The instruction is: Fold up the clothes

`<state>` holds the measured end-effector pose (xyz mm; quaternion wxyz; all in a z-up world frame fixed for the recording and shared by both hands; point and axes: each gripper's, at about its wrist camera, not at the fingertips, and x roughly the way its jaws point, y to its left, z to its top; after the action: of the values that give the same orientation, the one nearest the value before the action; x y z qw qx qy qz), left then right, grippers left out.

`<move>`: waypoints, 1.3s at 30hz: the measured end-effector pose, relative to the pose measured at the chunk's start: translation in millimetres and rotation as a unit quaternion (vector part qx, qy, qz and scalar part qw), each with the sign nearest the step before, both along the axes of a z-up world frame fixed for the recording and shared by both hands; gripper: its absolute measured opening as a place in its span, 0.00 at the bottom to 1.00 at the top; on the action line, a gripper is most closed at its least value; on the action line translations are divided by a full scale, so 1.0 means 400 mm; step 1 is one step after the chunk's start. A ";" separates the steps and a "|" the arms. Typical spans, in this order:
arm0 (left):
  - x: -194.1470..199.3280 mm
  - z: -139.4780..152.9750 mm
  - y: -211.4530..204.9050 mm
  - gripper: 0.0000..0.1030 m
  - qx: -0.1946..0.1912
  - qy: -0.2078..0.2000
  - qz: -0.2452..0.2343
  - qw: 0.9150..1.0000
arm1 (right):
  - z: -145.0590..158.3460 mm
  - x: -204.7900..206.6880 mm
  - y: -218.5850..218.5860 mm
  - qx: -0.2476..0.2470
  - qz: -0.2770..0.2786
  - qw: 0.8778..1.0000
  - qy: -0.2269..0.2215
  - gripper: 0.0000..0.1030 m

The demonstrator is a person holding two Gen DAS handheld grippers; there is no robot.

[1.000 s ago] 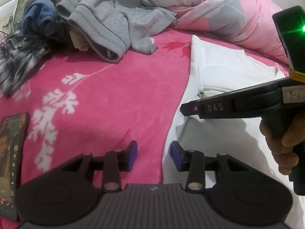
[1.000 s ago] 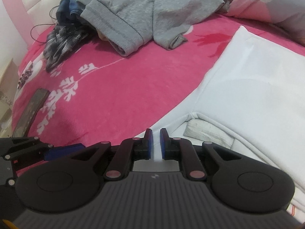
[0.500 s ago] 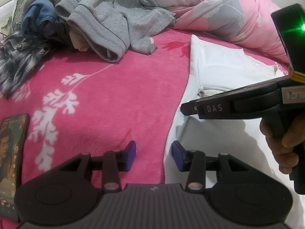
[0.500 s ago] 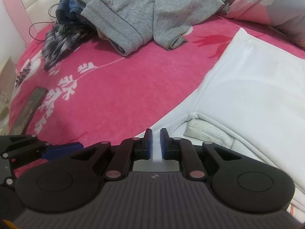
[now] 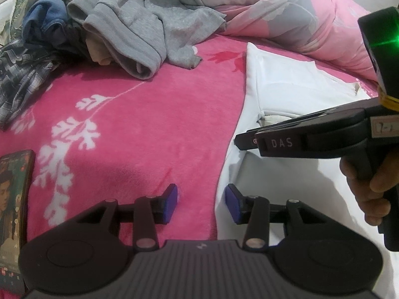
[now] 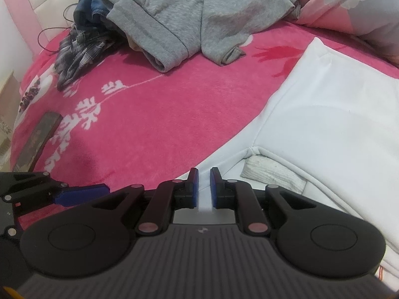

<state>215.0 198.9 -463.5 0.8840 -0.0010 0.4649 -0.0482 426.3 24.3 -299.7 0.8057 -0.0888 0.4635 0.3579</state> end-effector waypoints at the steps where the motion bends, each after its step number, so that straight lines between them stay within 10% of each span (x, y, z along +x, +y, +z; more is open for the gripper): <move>1: 0.001 0.000 0.001 0.43 -0.001 0.001 0.000 1.000 | 0.000 0.000 0.001 -0.001 -0.001 1.000 0.000 0.09; 39: 0.006 0.000 0.006 0.44 0.000 -0.001 -0.005 1.000 | -0.005 -0.009 0.001 0.000 -0.019 1.000 -0.006 0.10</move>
<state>217.2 201.2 -463.4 0.8841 0.0013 0.4643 -0.0526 422.6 24.7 -301.8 0.8150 -0.0825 0.4603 0.3422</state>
